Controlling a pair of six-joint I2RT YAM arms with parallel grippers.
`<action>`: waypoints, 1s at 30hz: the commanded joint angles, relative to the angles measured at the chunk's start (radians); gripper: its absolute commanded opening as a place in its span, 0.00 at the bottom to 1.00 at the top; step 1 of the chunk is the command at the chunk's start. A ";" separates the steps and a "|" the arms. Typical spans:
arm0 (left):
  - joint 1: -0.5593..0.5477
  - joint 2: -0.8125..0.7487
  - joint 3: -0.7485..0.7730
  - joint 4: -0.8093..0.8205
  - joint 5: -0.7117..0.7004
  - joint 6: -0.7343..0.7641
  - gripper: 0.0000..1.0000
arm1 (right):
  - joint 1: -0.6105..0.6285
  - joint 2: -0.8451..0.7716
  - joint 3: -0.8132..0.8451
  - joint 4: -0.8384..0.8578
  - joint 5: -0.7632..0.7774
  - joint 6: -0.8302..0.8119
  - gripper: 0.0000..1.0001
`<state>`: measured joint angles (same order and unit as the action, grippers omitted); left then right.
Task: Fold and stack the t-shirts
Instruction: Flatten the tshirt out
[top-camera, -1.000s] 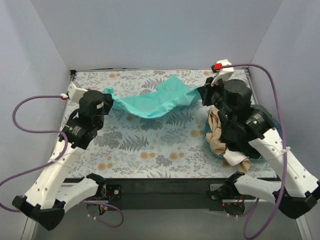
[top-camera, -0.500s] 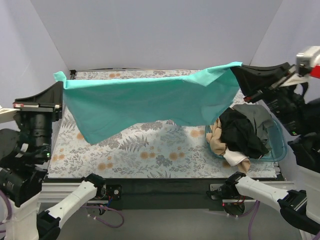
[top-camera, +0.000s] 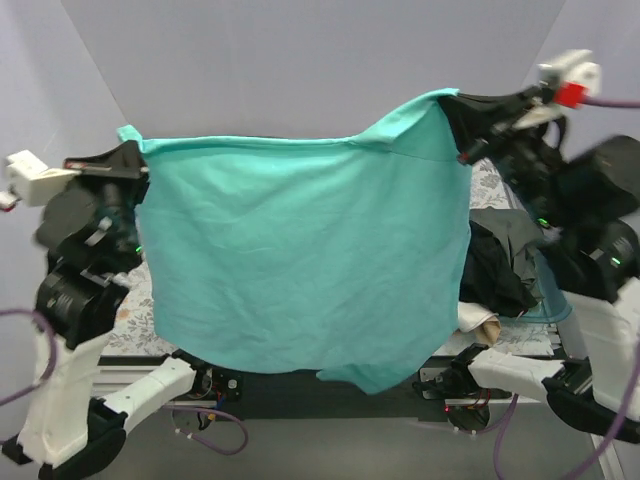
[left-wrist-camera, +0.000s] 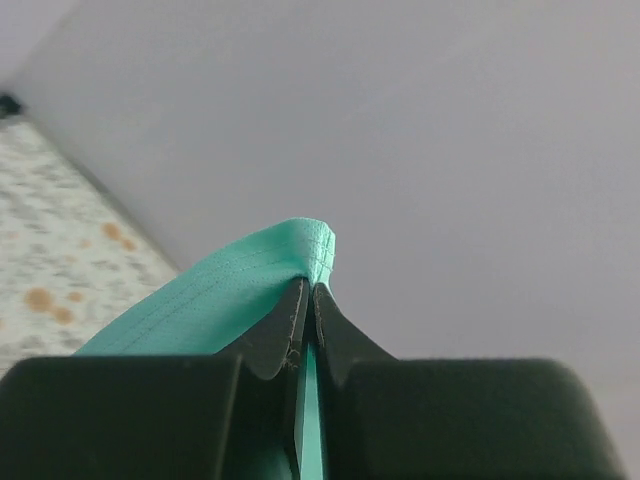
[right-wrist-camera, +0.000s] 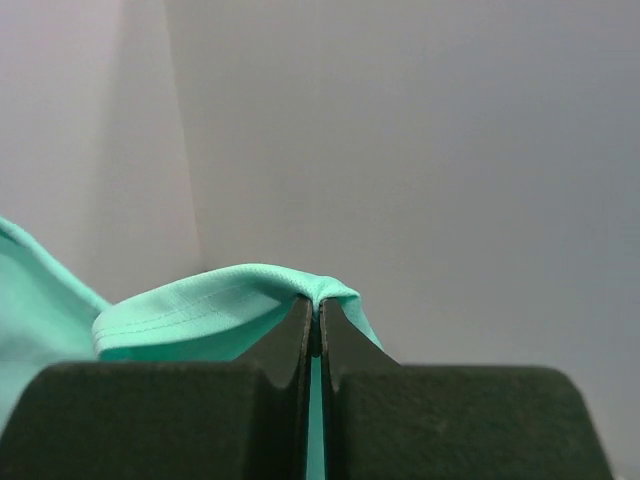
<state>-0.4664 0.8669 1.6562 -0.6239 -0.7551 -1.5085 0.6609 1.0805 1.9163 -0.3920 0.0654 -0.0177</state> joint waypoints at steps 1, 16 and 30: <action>0.008 0.180 -0.130 -0.036 -0.312 0.018 0.00 | -0.009 0.154 -0.098 0.057 0.233 -0.065 0.01; 0.370 0.988 -0.184 0.135 0.217 0.067 0.88 | -0.215 0.946 -0.033 0.019 -0.018 0.005 0.98; 0.374 0.724 -0.501 0.093 0.273 0.007 0.92 | -0.185 0.675 -0.479 0.053 -0.179 0.182 0.98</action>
<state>-0.0963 1.6779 1.2438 -0.4953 -0.4988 -1.4723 0.4553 1.8057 1.5490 -0.3660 -0.0425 0.0914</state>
